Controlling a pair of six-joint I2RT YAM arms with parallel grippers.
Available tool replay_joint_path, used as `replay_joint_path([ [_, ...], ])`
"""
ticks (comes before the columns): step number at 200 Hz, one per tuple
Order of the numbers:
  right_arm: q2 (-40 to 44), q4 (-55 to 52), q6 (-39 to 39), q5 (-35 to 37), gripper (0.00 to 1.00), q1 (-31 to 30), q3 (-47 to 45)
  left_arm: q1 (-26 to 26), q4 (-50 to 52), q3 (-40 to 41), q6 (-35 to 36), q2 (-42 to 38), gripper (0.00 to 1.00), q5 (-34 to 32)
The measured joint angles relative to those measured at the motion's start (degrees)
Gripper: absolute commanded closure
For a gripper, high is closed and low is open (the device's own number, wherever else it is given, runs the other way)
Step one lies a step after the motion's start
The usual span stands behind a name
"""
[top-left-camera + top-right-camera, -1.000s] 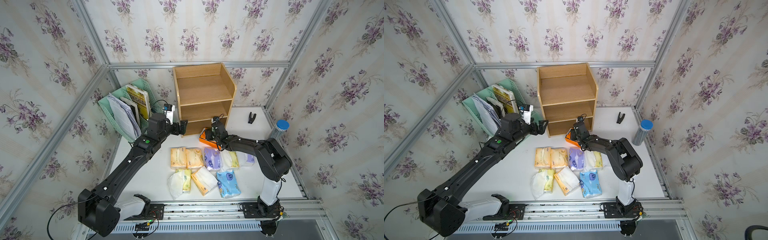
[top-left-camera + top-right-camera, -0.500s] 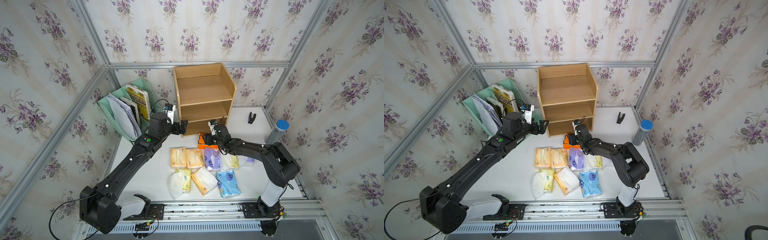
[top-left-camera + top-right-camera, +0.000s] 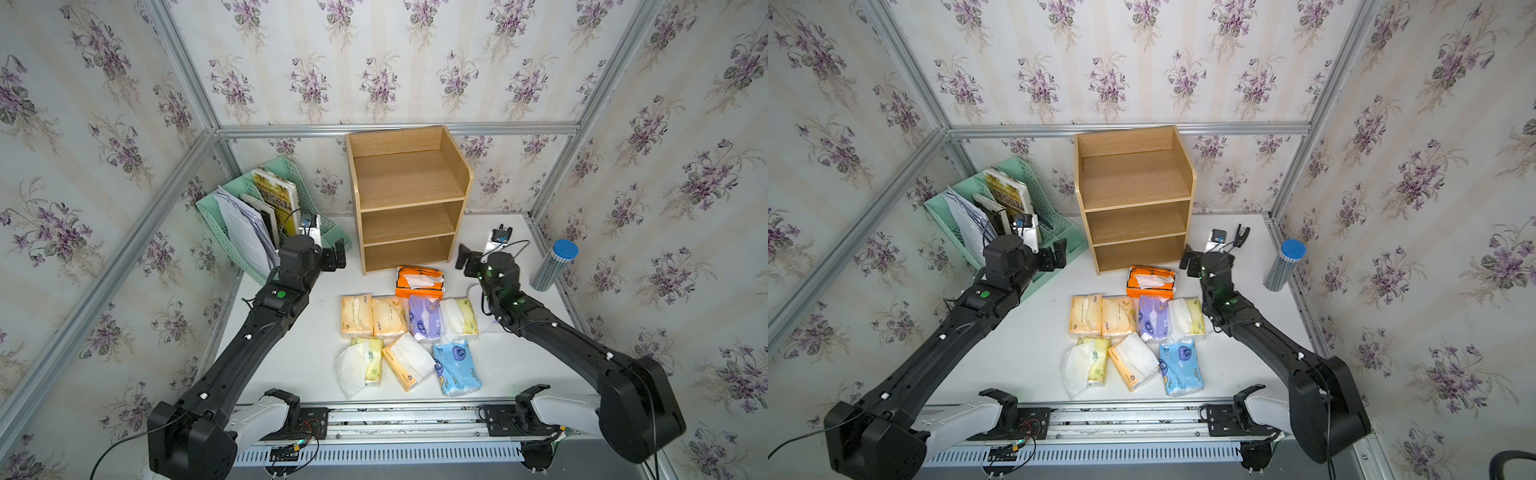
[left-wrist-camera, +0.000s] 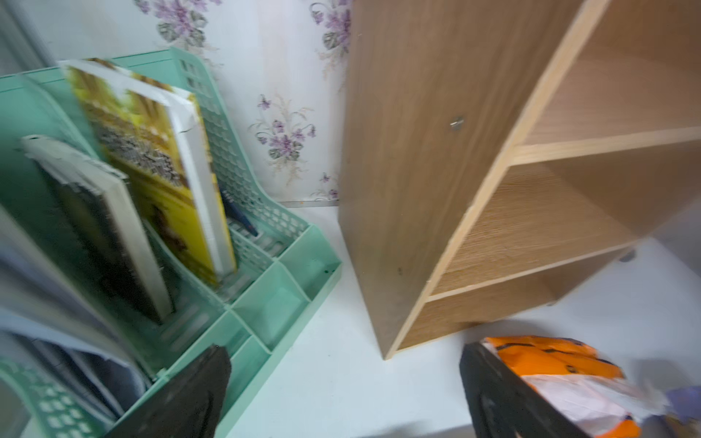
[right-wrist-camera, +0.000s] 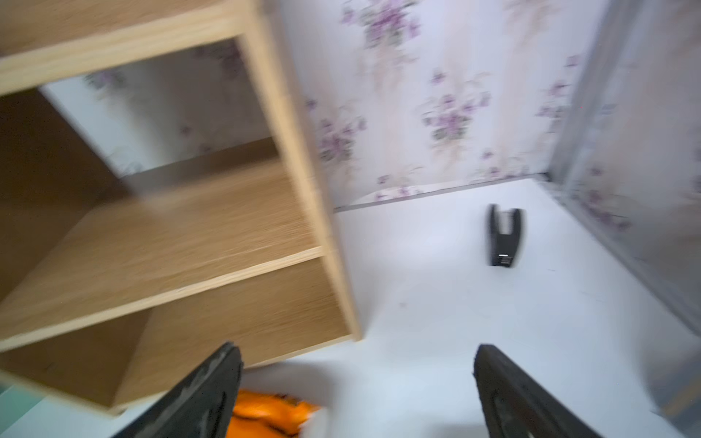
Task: Remove the tissue boxes from the shelf
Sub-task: Adjust the box of tissues at the center of the board, then reset both arms
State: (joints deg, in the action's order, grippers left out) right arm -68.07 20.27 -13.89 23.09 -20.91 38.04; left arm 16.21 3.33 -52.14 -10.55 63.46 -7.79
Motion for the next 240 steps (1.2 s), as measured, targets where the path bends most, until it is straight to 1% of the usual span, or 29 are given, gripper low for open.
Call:
replay_joint_path([
  [12, 3.1, 0.6, 0.4, 0.5, 0.0, 4.2, -3.2, -0.5, -1.4, 3.6, 1.3, -1.2, 0.01, -1.0],
  [37, 7.1, 2.5, 2.4, 1.7, 0.0, 12.2, -10.3, -2.6, -3.9, 9.7, 3.8, -2.9, 0.01, -5.2],
  [48, 7.9, 4.5, 3.8, 1.6, 0.0, 14.2, -13.6, -3.4, -6.6, 12.6, 5.4, -3.0, 0.01, -7.8],
  [65, 8.1, 8.4, 5.7, 1.1, 0.0, 16.3, -18.3, -4.3, -9.7, 16.5, 7.5, -2.1, 0.01, -9.8],
  [95, 4.4, 17.3, 7.4, 0.7, 0.0, 17.6, -23.0, -6.8, -16.5, 20.8, 9.1, 2.2, 0.01, -11.9],
  [136, -3.8, 29.8, 8.3, 0.5, 0.0, 17.8, -26.1, -8.8, -27.0, 25.2, 11.5, 8.2, 0.01, -12.0],
  [148, -5.6, 32.2, 8.9, 0.6, 0.0, 17.9, -26.5, -9.8, -27.6, 25.4, 11.7, 8.5, 0.01, -11.2],
  [163, -7.2, 35.1, 9.4, 1.5, 0.0, 18.0, -26.5, -11.1, -30.8, 26.3, 12.0, 7.5, 0.01, -9.4],
  [182, -7.6, 38.0, 10.4, 1.8, 0.0, 18.3, -26.9, -12.1, -36.0, 29.9, 12.2, 5.8, 0.01, -6.5],
  [198, -6.8, 40.6, 10.9, 2.2, 0.0, 18.4, -28.7, -12.8, -36.8, 30.7, 12.3, 5.3, 0.01, -3.9],
  [220, -4.0, 42.7, 10.4, 1.4, 0.0, 19.5, -31.4, -13.2, -37.3, 30.4, 12.2, 4.3, 0.01, -3.5],
  [240, -3.1, 45.2, 9.3, -1.8, 0.0, 20.0, -32.7, -13.6, -40.8, 33.7, 11.9, 4.5, 0.01, -2.8],
])
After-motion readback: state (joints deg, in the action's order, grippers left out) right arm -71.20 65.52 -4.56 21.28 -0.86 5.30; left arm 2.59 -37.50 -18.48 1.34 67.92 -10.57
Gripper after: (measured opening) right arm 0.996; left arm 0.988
